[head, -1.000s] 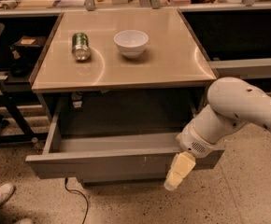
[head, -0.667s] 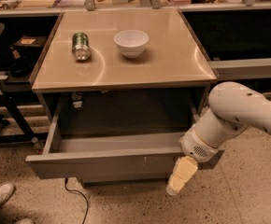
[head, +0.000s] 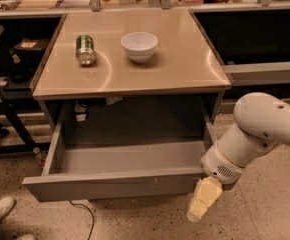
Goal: Open top drawer
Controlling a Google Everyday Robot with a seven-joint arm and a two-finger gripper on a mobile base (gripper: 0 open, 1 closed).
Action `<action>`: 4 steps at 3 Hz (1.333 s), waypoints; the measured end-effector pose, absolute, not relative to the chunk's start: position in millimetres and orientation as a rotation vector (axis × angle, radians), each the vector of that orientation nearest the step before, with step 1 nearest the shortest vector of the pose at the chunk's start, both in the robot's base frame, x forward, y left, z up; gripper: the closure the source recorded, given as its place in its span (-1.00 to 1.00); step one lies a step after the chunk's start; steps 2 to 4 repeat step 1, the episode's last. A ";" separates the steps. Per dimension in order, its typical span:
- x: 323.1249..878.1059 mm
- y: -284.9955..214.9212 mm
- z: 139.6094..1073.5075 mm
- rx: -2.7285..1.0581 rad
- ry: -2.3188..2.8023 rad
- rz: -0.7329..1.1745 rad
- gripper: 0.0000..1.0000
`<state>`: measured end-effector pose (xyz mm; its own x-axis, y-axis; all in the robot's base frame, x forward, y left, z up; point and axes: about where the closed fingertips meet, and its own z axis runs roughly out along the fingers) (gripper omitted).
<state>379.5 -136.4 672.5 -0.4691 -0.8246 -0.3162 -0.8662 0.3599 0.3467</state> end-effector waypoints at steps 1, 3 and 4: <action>379.5 -136.4 672.5 -1.569 2.517 0.727 -1.00; 379.5 -136.4 672.5 -1.569 2.517 0.727 -1.00; 379.5 -136.4 672.5 -1.569 2.517 0.727 -1.00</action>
Offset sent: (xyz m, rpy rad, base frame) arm 0.0000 0.0000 0.0000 0.0000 0.0000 0.0000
